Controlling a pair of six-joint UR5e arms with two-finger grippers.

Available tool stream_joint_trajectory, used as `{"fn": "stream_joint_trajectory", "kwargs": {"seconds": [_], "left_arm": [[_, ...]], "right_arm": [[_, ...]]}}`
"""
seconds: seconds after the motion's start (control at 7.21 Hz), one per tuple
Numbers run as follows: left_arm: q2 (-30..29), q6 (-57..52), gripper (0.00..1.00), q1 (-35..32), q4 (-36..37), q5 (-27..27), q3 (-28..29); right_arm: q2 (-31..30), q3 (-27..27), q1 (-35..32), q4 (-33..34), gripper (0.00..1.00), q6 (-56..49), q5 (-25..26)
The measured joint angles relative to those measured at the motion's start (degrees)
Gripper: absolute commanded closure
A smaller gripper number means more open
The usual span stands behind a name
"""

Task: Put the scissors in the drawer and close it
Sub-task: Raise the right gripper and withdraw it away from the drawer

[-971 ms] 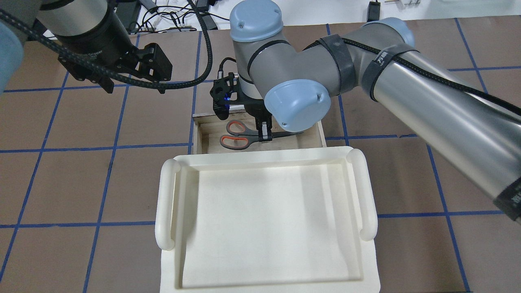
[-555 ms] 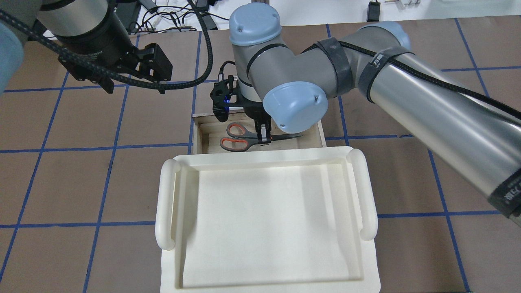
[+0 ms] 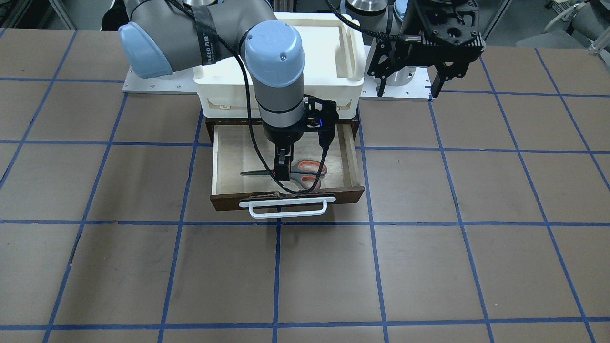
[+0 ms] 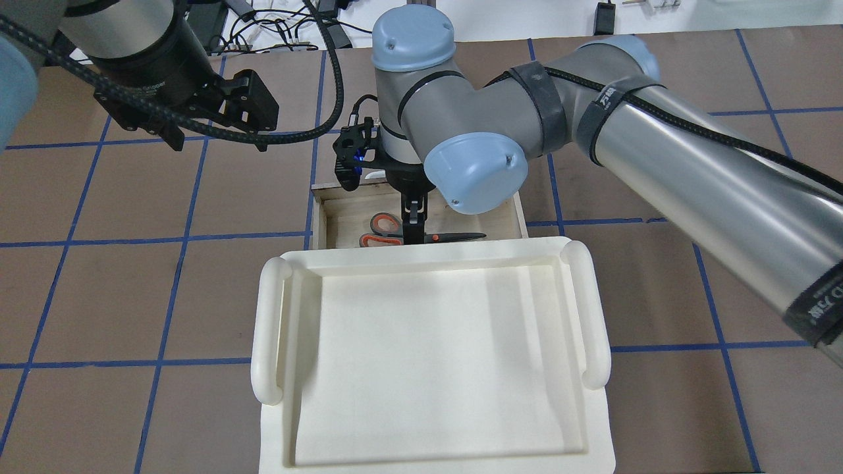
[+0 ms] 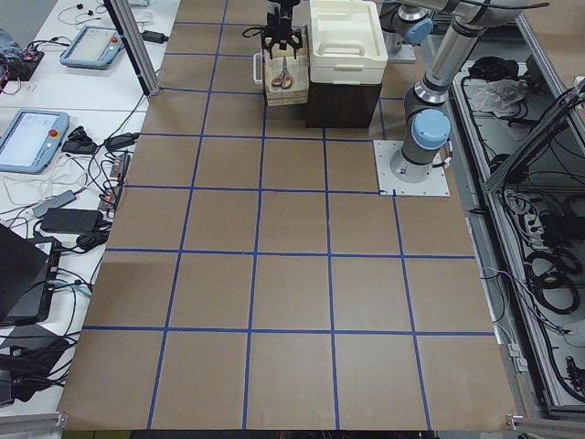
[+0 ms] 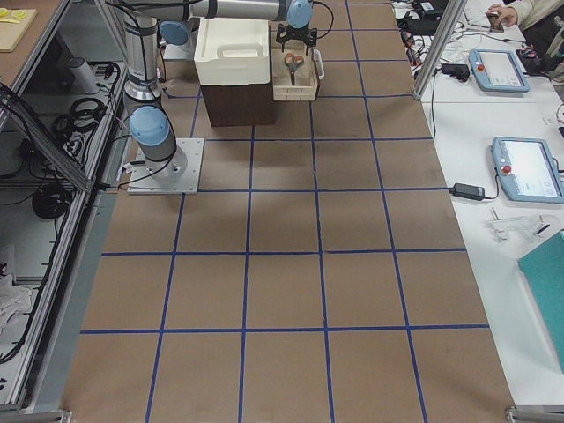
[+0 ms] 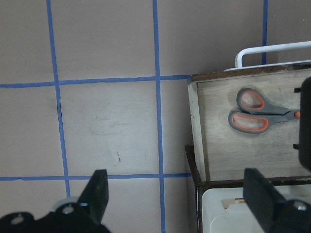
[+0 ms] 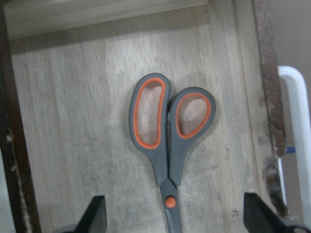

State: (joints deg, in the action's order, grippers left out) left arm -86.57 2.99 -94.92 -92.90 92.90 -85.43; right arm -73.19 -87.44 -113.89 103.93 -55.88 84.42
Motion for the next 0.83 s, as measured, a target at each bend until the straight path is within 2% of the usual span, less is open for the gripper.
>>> {"fn": "stream_joint_trajectory", "kwargs": {"seconds": [0.28, 0.83], "left_arm": [[0.0, 0.0, 0.0, 0.0, 0.04, 0.0, 0.0], [-0.02, 0.0, 0.0, -0.01, 0.04, 0.04, -0.01]], "right_arm": [[-2.25, 0.87, 2.42, 0.25, 0.0, 15.25, -0.16], [-7.28, 0.8, 12.75, -2.13, 0.0, 38.88, 0.74]]}}
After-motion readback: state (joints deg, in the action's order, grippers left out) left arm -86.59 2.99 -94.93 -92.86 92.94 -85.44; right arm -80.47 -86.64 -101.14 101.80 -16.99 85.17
